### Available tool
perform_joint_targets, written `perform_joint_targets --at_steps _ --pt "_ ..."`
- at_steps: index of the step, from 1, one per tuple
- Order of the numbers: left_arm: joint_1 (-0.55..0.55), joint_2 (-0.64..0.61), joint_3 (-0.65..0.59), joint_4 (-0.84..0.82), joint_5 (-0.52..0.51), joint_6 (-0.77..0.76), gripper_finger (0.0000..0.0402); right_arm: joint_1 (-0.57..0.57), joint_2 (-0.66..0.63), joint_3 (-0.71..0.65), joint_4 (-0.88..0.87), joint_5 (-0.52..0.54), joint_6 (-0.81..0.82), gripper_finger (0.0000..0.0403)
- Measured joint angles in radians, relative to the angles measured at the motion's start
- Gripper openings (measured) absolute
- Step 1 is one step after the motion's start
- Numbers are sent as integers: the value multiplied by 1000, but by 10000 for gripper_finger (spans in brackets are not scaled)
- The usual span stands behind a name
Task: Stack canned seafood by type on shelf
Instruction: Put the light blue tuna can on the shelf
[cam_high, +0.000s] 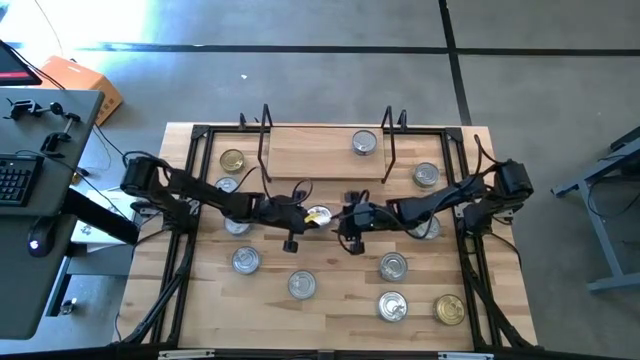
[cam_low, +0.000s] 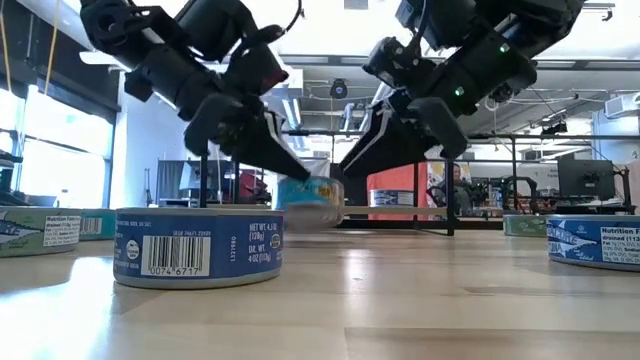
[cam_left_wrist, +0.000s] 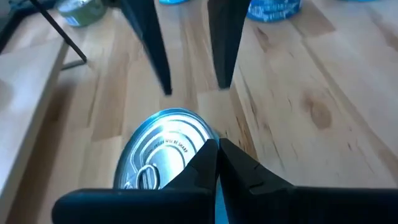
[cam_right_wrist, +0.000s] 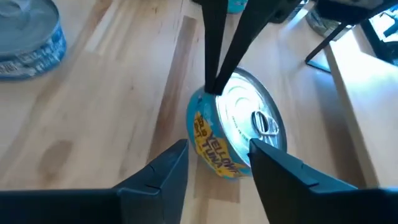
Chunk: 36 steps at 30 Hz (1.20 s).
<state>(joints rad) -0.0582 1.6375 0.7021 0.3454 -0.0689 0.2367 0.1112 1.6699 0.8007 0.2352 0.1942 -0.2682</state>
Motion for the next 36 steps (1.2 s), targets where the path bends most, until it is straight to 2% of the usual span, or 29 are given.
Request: perform_joint_targets --at_steps 4,9,12,16,19,21,26,28,33,36 --pt "0 -3 0 -1 -2 -1 0 0 0 4 10 6 -86 209" --pt "0 -3 0 6 -5 -9 0 8 21 4 24 20 -309 272" --pt "0 -3 0 22 -12 -10 0 17 81 3 75 84 -407 284" --pt "0 -3 0 22 -22 -10 0 23 161 3 215 149 -405 285" --pt "0 -3 0 27 -23 -10 0 26 194 3 270 231 -388 271" --pt "0 -3 0 27 -26 -17 0 27 196 3 270 248 -376 250" --pt "-1 -6 1 41 -63 -16 0 28 196 2 258 259 -269 158" --pt "-6 -28 2 19 -130 4 1 29 196 3 249 261 -216 117" --pt "-39 -154 2 -127 -400 -3 1 47 160 16 121 376 -158 118" --pt "-71 -242 2 -245 -478 -47 2 50 92 100 -52 430 -112 118"
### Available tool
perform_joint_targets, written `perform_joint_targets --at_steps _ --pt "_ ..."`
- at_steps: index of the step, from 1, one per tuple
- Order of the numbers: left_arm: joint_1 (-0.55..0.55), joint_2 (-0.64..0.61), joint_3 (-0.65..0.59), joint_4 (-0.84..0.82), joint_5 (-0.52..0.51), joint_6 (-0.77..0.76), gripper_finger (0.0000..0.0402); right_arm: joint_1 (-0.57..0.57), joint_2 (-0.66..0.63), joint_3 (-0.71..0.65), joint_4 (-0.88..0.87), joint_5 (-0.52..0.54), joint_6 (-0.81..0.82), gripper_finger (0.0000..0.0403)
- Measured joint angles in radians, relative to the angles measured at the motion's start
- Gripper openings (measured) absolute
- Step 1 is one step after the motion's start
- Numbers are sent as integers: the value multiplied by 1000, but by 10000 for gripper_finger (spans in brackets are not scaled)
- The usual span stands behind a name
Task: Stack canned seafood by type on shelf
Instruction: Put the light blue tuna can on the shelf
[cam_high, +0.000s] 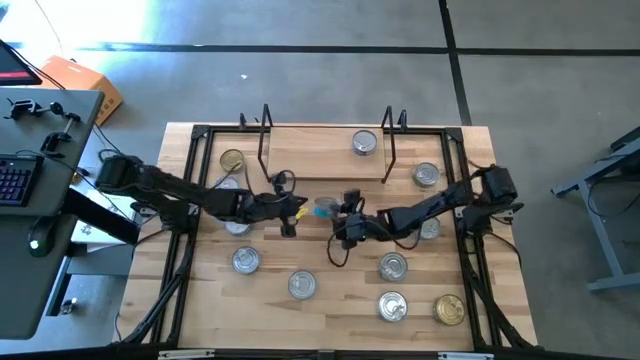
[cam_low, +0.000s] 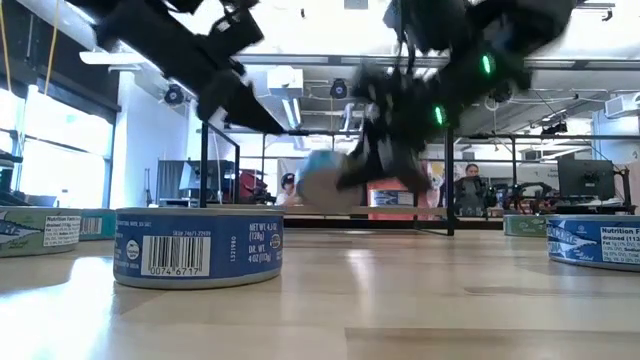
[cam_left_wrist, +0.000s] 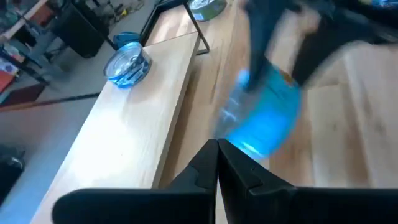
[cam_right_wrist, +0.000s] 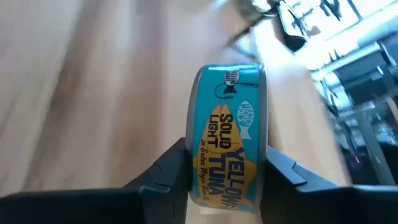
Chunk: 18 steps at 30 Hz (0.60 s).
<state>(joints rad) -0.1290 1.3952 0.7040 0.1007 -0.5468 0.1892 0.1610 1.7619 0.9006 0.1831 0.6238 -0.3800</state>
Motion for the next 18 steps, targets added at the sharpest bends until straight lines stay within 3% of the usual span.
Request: perform_joint_targets --at_steps 6,10,18 --pt "-62 -109 -11 -133 -18 -128 2 -111 -10 273 -367 36 100 118" --pt "-100 -117 -53 -121 -76 -137 3 -213 52 335 -340 23 8 118" --pt "-158 -117 -140 -92 -171 -223 3 -349 175 363 -287 18 -21 118"
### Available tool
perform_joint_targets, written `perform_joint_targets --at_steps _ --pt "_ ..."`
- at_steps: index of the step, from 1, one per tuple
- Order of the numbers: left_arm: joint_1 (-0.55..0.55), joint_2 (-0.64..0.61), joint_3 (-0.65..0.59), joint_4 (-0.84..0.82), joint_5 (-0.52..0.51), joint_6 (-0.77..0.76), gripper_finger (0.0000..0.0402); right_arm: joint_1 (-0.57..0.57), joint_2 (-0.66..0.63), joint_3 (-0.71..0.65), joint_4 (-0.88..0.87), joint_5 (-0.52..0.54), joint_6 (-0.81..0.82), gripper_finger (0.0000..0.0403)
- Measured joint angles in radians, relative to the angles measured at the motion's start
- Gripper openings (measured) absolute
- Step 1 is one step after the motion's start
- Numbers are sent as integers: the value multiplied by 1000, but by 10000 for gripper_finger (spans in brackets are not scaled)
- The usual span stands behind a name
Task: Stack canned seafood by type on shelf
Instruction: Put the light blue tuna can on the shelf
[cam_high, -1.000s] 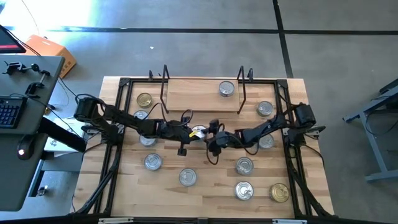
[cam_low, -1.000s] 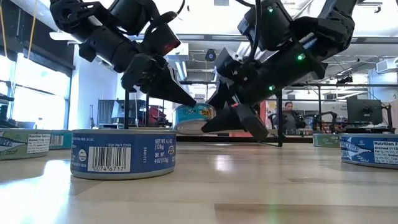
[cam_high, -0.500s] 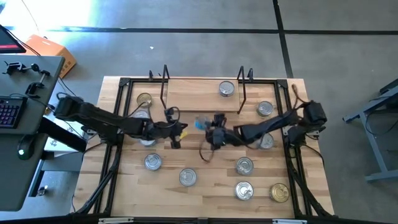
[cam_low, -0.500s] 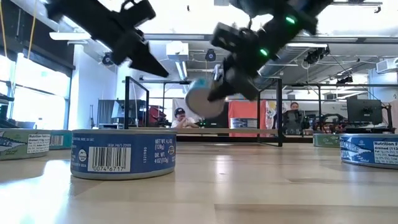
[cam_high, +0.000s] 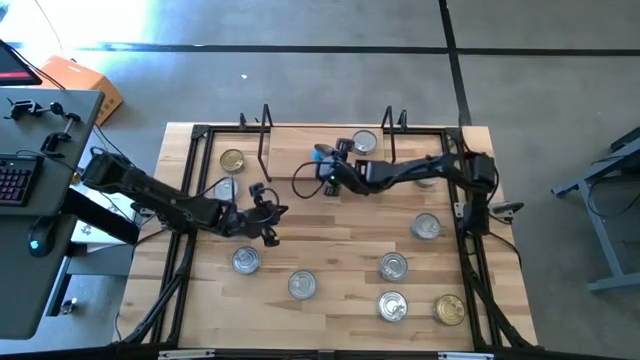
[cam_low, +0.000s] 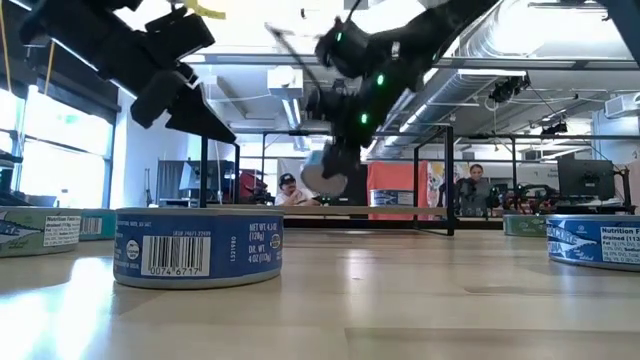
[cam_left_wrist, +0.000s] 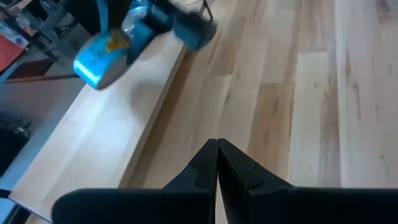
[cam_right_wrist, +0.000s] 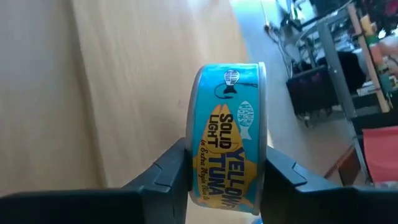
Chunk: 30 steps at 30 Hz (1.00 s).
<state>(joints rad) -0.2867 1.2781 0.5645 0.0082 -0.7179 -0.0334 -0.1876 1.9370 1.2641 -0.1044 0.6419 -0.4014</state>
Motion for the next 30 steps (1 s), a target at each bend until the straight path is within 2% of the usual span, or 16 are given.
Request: perform_joint_targets --at_steps 4,9,11,16,21,27,30 --pt "-10 1 -14 18 -5 0 3 -40 28 -1 38 -17 0 133" --pt "-12 0 -14 20 -5 -3 3 -71 26 -1 48 -109 25 224" --pt "-12 0 -14 20 -5 0 3 -77 22 -1 68 -136 43 249" --pt "-12 0 -14 20 -5 0 3 -82 18 -1 61 -188 20 265" --pt "-12 0 -14 20 -5 0 3 -97 -16 23 10 -320 120 228" --pt "-11 0 -14 28 -4 0 3 -182 -8 102 -61 -365 473 116" --pt "-11 0 -14 45 -4 0 3 -218 1 101 -95 -408 495 59"
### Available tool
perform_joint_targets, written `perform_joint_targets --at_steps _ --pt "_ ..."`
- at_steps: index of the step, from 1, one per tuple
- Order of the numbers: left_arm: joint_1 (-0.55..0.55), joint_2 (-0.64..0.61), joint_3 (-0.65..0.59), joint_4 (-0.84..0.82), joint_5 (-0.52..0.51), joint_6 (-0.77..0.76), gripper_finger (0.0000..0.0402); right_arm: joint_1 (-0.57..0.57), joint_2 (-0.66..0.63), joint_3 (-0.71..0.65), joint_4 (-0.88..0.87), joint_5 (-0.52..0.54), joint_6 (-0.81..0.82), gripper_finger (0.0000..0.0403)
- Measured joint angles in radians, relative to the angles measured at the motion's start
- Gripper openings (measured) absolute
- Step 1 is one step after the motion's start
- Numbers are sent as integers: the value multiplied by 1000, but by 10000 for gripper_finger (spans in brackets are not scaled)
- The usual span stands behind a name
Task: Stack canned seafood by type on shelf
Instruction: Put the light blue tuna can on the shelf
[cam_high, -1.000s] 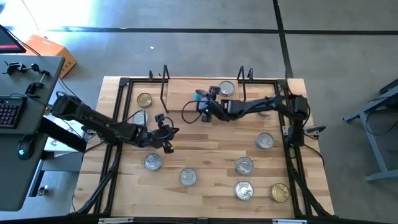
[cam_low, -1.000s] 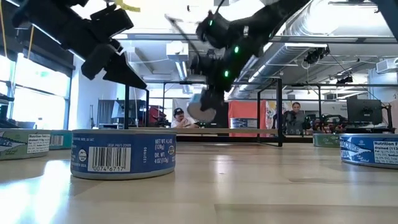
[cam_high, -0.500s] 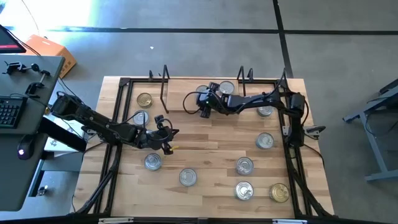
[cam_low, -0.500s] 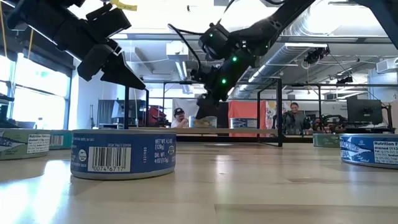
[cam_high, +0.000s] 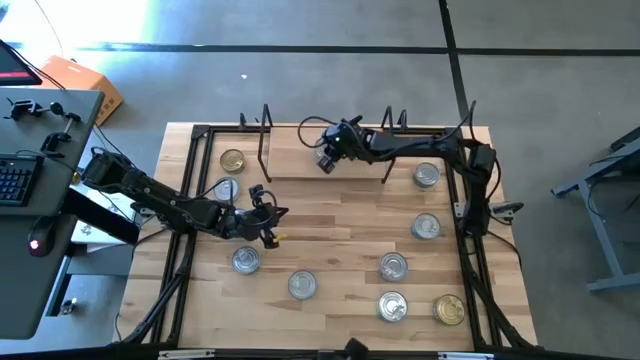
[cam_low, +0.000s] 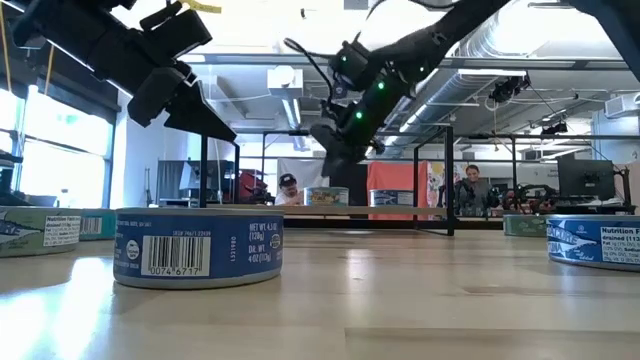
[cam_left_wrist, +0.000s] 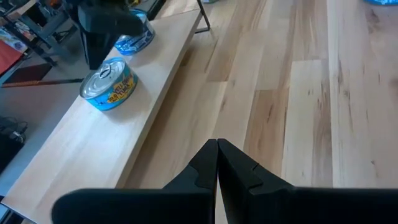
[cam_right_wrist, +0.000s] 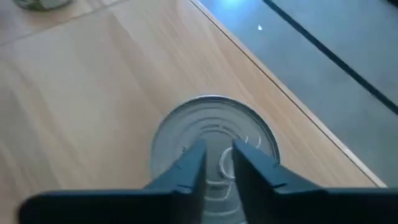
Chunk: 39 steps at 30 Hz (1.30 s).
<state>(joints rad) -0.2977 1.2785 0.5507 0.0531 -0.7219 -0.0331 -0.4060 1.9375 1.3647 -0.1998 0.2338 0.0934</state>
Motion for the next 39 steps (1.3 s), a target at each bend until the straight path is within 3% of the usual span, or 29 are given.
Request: perform_joint_targets --at_steps 3,5,9,13,17,39 --pt "0 0 0 5 0 1 3 -21 2 -1 -20 -2 -4 13" --pt "2 0 0 4 1 1 3 -32 2 -1 -13 -2 -18 5" --pt "3 0 0 4 1 1 3 -51 2 -1 -10 -8 -30 17" --pt "3 0 0 4 1 1 3 -63 6 -1 -14 -139 -51 15" --pt "3 0 0 5 2 1 3 -58 12 -1 -4 -181 -73 6" --pt "3 0 0 4 1 0 3 -122 56 -2 102 -138 -155 0"
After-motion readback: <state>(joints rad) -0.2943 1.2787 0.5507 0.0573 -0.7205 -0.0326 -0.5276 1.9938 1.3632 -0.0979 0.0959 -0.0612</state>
